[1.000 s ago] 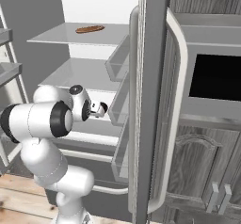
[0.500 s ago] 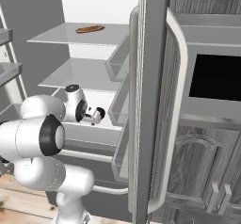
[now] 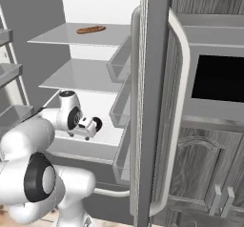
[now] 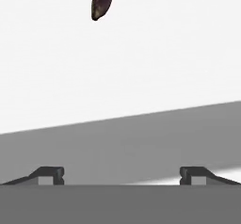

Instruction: Fully open the fridge drawer.

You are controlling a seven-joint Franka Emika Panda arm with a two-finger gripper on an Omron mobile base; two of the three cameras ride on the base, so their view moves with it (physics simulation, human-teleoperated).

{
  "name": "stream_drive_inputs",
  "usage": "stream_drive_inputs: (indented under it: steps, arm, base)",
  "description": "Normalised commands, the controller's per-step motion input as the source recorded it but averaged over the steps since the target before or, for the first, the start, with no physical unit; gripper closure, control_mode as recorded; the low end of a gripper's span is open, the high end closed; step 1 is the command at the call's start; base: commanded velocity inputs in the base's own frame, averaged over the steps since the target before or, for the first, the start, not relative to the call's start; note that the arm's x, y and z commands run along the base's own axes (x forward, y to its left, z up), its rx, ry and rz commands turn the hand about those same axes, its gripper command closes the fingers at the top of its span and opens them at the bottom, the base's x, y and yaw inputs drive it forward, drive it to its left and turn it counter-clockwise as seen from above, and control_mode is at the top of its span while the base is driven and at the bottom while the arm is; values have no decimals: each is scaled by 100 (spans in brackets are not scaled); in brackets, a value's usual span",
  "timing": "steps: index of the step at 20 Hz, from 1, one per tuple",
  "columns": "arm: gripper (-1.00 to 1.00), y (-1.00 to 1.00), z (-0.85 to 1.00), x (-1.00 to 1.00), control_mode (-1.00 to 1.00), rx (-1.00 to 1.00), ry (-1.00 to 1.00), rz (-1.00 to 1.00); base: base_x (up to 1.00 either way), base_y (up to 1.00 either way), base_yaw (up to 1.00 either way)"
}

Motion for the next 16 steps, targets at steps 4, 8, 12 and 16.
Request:
stream_drive_inputs:
  steps: [4,8,12,16]
  arm:
    - [-100,0,21,-100,-100,1,-8,-4]
    - [-100,0,100,-91,-100,1,-46,-3]
    - [-100,0,100,-96,-100,3,-46,-4]
    - [-100,0,100,-98,-100,7,-42,-3]
  base:
    - [0,0,0]
    - [0,0,0]
    - [0,0,0]
    - [0,0,0]
